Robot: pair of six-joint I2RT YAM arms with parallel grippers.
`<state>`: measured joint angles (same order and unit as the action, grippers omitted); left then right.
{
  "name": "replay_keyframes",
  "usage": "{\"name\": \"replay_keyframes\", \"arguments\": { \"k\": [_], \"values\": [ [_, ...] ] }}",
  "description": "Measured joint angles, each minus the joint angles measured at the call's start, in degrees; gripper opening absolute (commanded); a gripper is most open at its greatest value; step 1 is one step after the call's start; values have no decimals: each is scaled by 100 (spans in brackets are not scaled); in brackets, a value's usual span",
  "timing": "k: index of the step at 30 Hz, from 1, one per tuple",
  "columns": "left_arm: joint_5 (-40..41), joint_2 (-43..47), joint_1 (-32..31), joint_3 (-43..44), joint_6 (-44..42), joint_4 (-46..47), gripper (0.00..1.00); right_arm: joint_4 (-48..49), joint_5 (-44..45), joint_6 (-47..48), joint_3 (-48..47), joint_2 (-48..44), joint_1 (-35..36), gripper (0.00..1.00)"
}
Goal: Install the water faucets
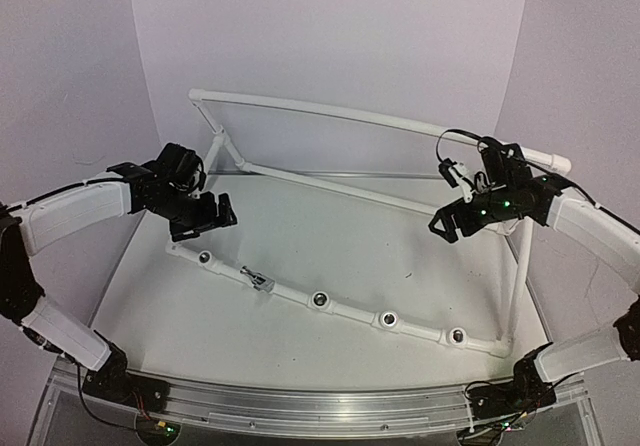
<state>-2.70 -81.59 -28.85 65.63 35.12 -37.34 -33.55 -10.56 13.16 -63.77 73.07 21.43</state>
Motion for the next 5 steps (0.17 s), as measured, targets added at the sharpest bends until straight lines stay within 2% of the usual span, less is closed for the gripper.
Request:
{"name": "replay_keyframes", "arguments": {
  "k": [5],
  "values": [
    [-311, -486, 259, 0, -229, 301, 100, -21, 140, -39, 413, -326, -107, 98]
  ]
}}
